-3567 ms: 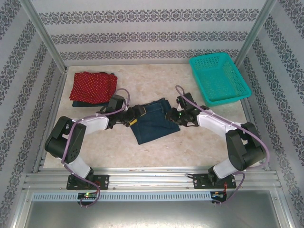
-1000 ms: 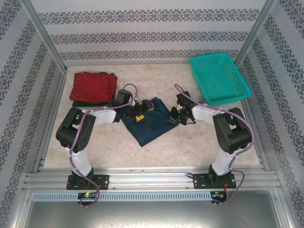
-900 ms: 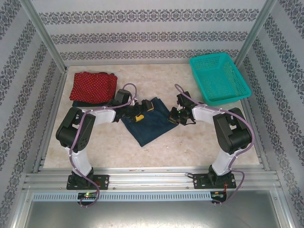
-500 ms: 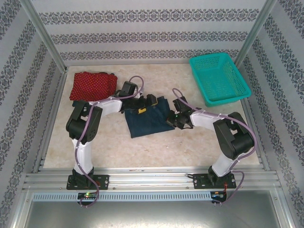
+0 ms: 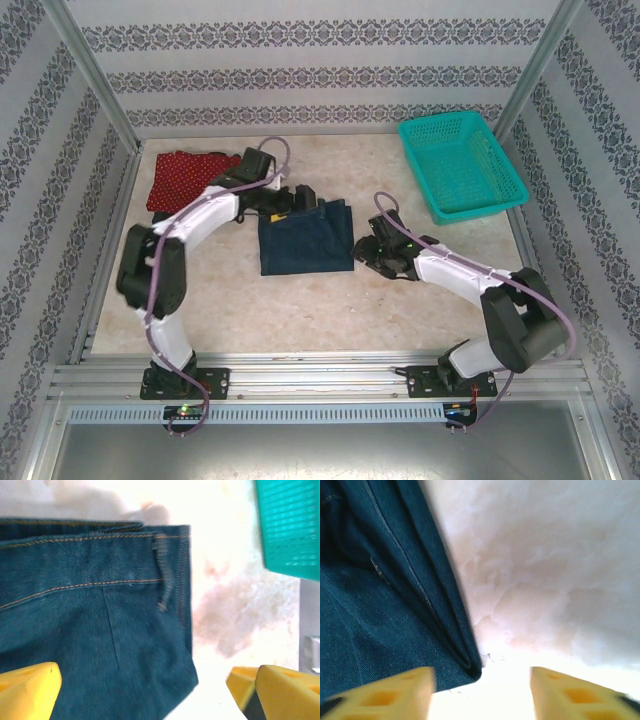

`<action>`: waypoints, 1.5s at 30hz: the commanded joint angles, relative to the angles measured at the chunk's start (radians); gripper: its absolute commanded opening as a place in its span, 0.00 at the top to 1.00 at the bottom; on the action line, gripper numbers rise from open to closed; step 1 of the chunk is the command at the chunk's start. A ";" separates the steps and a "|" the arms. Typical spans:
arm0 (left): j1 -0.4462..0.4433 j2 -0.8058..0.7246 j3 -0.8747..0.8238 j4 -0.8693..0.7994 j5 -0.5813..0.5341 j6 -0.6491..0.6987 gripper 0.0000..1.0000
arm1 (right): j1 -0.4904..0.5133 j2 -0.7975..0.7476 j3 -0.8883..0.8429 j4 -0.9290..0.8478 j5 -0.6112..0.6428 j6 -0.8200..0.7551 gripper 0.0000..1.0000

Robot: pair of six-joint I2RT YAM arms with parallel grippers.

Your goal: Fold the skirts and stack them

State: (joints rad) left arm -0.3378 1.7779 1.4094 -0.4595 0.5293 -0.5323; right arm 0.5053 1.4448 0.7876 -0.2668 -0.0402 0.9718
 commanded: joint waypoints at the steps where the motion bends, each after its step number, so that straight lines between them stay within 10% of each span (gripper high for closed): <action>1: 0.018 -0.103 -0.031 -0.217 -0.159 0.084 0.00 | -0.009 -0.043 0.047 -0.007 0.042 -0.082 0.02; 14: 0.123 -0.088 -0.280 -0.030 -0.041 -0.027 0.00 | 0.020 0.322 0.362 0.304 -0.483 -0.179 0.02; 28: 0.131 0.079 -0.310 -0.130 -0.173 -0.067 0.20 | -0.039 0.588 0.438 0.352 -0.379 -0.131 0.02; 45: 0.132 0.077 -0.259 -0.077 -0.069 -0.048 0.26 | -0.055 0.730 0.698 0.243 -0.291 -0.109 0.02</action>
State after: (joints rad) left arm -0.2127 1.8313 1.1351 -0.5247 0.4366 -0.5865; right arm 0.4667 2.1284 1.4769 0.0139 -0.3836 0.8257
